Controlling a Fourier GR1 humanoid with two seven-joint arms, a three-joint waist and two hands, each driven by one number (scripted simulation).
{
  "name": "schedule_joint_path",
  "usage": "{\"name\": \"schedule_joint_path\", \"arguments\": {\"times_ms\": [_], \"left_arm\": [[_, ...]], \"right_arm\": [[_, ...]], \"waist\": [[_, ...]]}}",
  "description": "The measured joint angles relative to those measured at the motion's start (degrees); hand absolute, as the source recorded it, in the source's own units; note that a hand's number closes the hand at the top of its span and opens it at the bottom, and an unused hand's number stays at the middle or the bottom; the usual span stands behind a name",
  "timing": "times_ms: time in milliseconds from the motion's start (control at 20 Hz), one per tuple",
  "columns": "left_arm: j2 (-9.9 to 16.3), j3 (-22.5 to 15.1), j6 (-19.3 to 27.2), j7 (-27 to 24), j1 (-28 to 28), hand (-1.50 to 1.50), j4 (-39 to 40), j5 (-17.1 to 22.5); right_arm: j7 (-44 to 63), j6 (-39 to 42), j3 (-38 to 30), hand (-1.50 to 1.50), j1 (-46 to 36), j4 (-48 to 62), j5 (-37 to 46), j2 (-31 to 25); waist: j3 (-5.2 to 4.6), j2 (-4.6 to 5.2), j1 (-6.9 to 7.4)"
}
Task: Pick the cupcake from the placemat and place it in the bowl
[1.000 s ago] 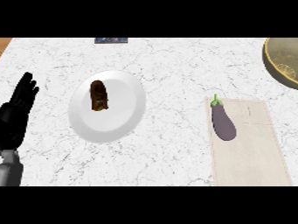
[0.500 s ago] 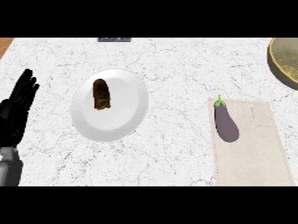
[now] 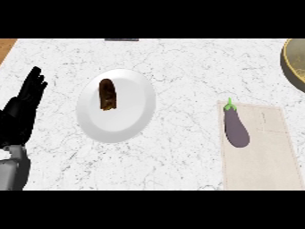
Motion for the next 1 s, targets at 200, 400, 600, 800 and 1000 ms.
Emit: {"name": "schedule_joint_path", "arguments": {"times_ms": [200, 400, 600, 800, 1000], "left_arm": [[-0.3, -0.5, 0.0, 0.2, -0.8, 0.0, 0.0, -0.3], [-0.9, -1.4, 0.3, -0.1, -1.2, 0.0, 0.1, -1.2], [-1.1, -1.6, -0.1, -0.3, -1.7, 0.0, 0.3, -0.8], [-0.8, -1.5, -0.9, -0.1, -1.4, 0.0, -0.4, -0.3], [-0.6, -1.4, -1.0, 0.3, -1.7, 0.0, -0.4, -0.1]], "right_arm": [[-4.4, -5.5, 0.5, 1.5, -4.2, 11.1, 2.2, -0.5], [-7.7, -9.7, 1.0, 1.5, -7.6, 19.4, 4.1, -0.6], [-3.9, -11.9, 5.0, -1.5, -7.2, 24.3, 10.0, -2.3], [-4.1, -9.6, 5.7, -1.5, -8.1, 29.9, 11.7, -4.1], [-8.3, -6.6, 4.9, -1.5, -8.8, 33.4, 10.9, -5.1]], "waist": [[0.04, 0.27, 0.55], [0.09, 0.58, 1.19], [0.1, 1.15, 2.16], [0.2, 1.35, 2.88], [0.33, 1.55, 3.08]]}}
